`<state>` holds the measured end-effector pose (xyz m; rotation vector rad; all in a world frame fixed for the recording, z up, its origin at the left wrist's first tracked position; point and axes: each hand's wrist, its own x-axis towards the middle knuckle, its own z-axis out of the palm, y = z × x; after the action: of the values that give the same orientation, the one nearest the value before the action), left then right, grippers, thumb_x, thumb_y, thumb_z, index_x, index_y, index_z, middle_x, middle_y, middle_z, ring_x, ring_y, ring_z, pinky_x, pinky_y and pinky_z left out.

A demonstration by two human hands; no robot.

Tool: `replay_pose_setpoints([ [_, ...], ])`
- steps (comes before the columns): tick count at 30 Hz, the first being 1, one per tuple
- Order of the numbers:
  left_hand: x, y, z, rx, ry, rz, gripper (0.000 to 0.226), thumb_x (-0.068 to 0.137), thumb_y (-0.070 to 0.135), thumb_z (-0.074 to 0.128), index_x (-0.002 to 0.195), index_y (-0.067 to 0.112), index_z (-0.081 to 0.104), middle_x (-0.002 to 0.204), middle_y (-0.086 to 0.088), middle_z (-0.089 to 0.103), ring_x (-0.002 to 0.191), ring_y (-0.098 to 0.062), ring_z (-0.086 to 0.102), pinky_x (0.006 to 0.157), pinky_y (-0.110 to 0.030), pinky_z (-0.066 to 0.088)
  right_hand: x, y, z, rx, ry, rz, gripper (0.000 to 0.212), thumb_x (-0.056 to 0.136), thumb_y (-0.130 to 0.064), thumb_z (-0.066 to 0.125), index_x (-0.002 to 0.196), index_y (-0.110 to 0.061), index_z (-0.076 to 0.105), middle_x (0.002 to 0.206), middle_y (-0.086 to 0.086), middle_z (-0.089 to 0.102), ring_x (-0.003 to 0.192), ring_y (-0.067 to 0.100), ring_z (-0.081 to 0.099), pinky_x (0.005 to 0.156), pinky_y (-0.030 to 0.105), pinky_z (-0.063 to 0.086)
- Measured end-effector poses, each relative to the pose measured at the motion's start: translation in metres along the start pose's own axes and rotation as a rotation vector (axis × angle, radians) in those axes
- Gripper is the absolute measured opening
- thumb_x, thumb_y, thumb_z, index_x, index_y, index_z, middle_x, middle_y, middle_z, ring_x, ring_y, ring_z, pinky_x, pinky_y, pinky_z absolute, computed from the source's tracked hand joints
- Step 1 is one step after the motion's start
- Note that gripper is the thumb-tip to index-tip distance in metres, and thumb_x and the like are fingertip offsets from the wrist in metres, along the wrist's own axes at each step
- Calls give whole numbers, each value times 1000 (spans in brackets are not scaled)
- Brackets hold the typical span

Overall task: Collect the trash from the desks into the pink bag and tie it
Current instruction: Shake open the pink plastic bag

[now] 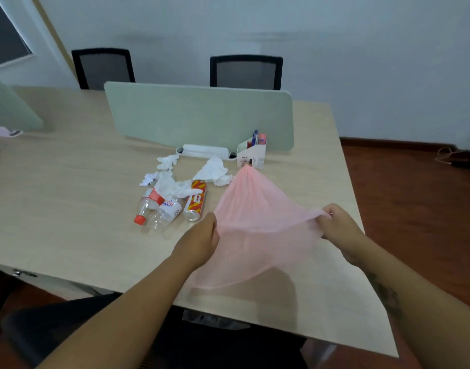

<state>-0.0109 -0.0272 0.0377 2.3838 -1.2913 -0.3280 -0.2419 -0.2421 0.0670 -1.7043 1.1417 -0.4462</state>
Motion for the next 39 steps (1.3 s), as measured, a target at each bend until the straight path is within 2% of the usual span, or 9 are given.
replay_pose_setpoints([
  [5, 19, 22, -35, -181, 255, -106, 10, 101, 16, 34, 92, 17, 40, 72, -1, 50, 62, -20, 46, 53, -33, 33, 6, -61, -5, 406, 88, 32, 20, 87, 0, 40, 101, -11, 50, 103, 14, 62, 83, 28, 63, 62, 34, 56],
  [9, 27, 27, -86, -139, 442, -113, 26, 98, 50, 39, 98, 25, 45, 76, 10, 54, 69, -16, 55, 52, -30, 35, 8, -121, 2, 495, 85, -67, 27, 91, -7, 33, 109, -8, 53, 104, 17, 63, 82, 28, 61, 57, 32, 55],
  [12, 31, 22, -122, -102, 384, -15, 45, 80, 67, 60, 91, 25, 49, 77, 13, 52, 67, -5, 47, 53, -26, 31, 12, -151, 4, 472, 112, -107, 34, 93, -11, 31, 114, -1, 57, 102, 19, 64, 79, 28, 60, 51, 28, 52],
  [17, 16, -14, -202, -21, 478, 59, 35, 90, 43, 64, 75, 12, 58, 75, -4, 55, 71, -25, 49, 65, -39, 40, 11, -221, 28, 418, 52, -261, 30, 97, -18, 40, 107, -4, 64, 88, 14, 64, 68, 24, 57, 47, 21, 46],
  [20, -6, -48, -253, -1, 598, 15, 24, 92, 25, 61, 71, 16, 54, 72, -3, 54, 71, -28, 52, 62, -38, 39, 2, -264, 57, 411, 9, -359, 28, 97, -21, 42, 104, -4, 64, 89, 14, 61, 74, 24, 54, 60, 30, 44],
  [23, -38, -93, -304, 36, 676, -74, 15, 90, 16, 58, 76, 14, 56, 76, -5, 58, 74, -29, 53, 63, -39, 41, -17, -311, 104, 414, -32, -454, 22, 95, -19, 44, 91, -10, 63, 83, 11, 59, 72, 21, 51, 61, 31, 42],
  [27, -92, -154, -363, 90, 770, -145, 14, 91, 18, 57, 77, 17, 59, 79, -4, 61, 76, -26, 54, 66, -39, 44, -50, -364, 183, 413, -130, -546, 25, 94, -20, 44, 99, 0, 59, 85, 11, 54, 75, 22, 47, 63, 34, 39],
  [33, -196, -275, -442, 62, 833, -243, 27, 91, 21, 60, 67, 19, 48, 66, 0, 54, 64, -24, 47, 57, -35, 36, -125, -427, 340, 404, -236, -608, 26, 97, -18, 42, 77, -21, 59, 70, 2, 58, 57, 18, 52, 41, 20, 44],
  [39, -265, -381, -461, -35, 848, -292, 15, 88, 26, 66, 75, 30, 59, 72, 6, 61, 69, -18, 56, 61, -33, 42, -159, -450, 467, 565, -399, -372, 26, 100, -17, 36, 105, -21, 61, 99, 5, 63, 85, 25, 64, 58, 30, 57],
])
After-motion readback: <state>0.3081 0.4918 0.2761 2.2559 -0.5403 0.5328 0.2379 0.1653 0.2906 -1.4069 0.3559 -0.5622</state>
